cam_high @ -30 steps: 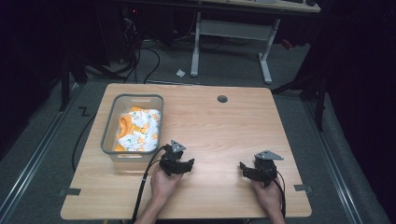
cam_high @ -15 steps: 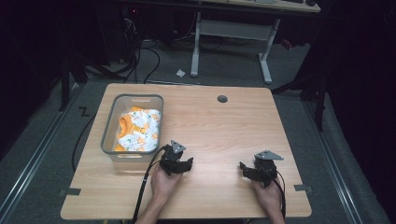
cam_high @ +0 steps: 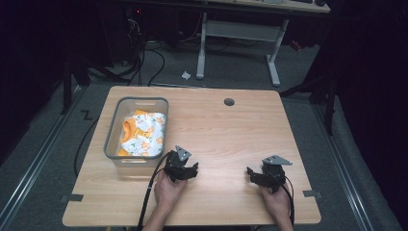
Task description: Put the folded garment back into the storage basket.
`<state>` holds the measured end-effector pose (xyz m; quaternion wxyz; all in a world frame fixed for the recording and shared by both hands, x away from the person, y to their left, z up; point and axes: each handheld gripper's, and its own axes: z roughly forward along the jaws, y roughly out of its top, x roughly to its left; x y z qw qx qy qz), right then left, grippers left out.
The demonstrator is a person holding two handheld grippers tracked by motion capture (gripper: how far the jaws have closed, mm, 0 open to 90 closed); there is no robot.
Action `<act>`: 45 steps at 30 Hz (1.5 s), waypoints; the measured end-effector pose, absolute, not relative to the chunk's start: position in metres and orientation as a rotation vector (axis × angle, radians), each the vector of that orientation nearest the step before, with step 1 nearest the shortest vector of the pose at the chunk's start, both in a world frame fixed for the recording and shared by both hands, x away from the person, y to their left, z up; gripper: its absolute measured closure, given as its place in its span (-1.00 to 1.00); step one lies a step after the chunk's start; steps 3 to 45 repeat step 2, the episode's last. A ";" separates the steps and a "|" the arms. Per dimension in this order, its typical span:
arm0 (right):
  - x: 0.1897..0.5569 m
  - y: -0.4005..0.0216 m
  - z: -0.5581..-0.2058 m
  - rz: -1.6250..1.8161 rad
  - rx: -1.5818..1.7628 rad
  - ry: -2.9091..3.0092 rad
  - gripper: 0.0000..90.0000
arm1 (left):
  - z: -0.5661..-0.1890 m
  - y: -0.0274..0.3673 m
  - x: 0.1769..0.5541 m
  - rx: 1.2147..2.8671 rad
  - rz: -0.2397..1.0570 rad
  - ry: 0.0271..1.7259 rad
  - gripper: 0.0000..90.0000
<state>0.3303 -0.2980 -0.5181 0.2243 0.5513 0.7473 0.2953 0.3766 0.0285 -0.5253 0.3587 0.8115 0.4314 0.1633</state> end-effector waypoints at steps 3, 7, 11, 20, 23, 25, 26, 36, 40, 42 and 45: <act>0.330 -0.298 -0.518 0.815 1.521 2.062 -0.40 | -0.525 0.028 0.377 2.094 0.421 1.113 -0.33; 0.330 -0.298 -0.518 0.815 1.521 2.062 -0.40 | -0.525 0.028 0.377 2.094 0.421 1.113 -0.33; 0.330 -0.298 -0.518 0.815 1.521 2.062 -0.40 | -0.525 0.028 0.377 2.094 0.421 1.113 -0.33; 0.330 -0.298 -0.518 0.815 1.521 2.062 -0.40 | -0.525 0.028 0.377 2.094 0.421 1.113 -0.33; 0.330 -0.298 -0.518 0.815 1.521 2.062 -0.40 | -0.525 0.028 0.377 2.094 0.421 1.113 -0.33; 0.330 -0.298 -0.518 0.815 1.521 2.062 -0.40 | -0.525 0.028 0.377 2.094 0.421 1.113 -0.33; 0.330 -0.298 -0.518 0.815 1.521 2.062 -0.40 | -0.525 0.028 0.377 2.094 0.421 1.113 -0.33; 0.330 -0.298 -0.518 0.815 1.521 2.062 -0.40 | -0.525 0.028 0.377 2.094 0.421 1.113 -0.33; 0.330 -0.298 -0.518 0.815 1.521 2.062 -0.40 | -0.525 0.028 0.377 2.094 0.421 1.113 -0.33; 0.330 -0.298 -0.518 0.815 1.521 2.062 -0.40 | -0.525 0.028 0.377 2.094 0.421 1.113 -0.33; 0.330 -0.298 -0.518 0.815 1.521 2.062 -0.40 | -0.525 0.028 0.377 2.094 0.421 1.113 -0.33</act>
